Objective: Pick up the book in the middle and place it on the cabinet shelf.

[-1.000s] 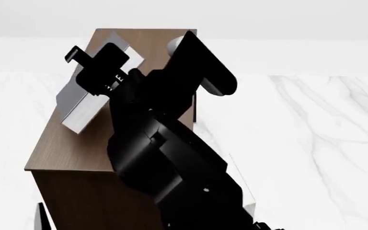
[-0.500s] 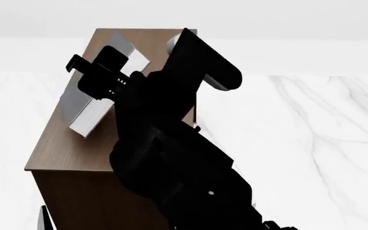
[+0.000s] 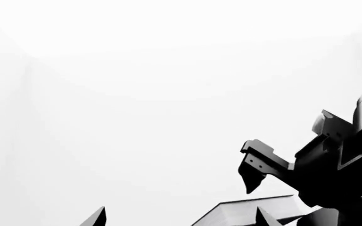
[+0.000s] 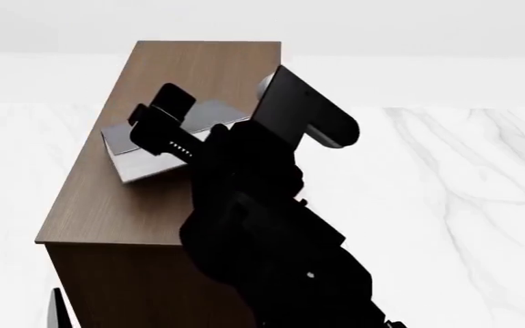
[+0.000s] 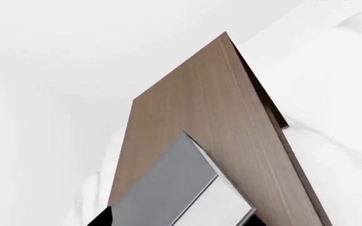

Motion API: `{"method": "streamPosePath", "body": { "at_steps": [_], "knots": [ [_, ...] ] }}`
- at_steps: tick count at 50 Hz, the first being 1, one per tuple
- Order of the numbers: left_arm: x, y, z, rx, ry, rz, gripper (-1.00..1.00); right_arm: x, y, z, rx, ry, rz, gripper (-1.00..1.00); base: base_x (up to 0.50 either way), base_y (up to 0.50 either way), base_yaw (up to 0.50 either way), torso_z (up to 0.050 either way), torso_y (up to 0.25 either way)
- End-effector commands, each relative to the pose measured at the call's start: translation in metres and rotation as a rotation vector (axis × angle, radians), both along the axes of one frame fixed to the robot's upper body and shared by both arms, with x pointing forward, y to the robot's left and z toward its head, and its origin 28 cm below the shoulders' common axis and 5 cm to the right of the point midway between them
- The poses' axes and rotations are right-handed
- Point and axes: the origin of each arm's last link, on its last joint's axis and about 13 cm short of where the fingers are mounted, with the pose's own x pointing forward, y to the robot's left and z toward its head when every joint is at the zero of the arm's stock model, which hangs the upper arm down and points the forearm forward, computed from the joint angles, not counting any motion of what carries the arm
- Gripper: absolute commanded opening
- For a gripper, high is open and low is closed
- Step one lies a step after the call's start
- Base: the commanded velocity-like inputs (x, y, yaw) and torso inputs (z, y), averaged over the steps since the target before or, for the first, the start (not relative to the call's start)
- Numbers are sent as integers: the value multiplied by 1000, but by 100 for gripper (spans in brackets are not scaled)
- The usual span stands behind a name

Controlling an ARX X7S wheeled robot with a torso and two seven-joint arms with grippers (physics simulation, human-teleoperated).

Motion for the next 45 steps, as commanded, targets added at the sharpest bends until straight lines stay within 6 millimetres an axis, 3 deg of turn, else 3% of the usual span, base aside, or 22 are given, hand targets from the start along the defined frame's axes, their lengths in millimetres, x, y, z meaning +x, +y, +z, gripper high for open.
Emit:
{"method": "streamPosePath", "body": {
  "at_steps": [1, 11, 31, 45],
  "knots": [
    [0, 0, 4, -2, 0, 3, 100, 7, -6, 1, -9, -18, -34, 100, 0, 0, 0, 0, 0],
    [1, 1, 3, -4, 1, 7, 100, 10, -19, 1, -15, -21, -76, 100, 0, 0, 0, 0, 1],
    [0, 0, 2, -2, 1, 7, 100, -10, -46, 5, -24, -32, -129, 100, 0, 0, 0, 0, 0],
    [0, -1, 1, 3, -1, 4, 100, -26, -74, -3, -42, -42, -171, 100, 0, 0, 0, 0, 0]
  ]
}}
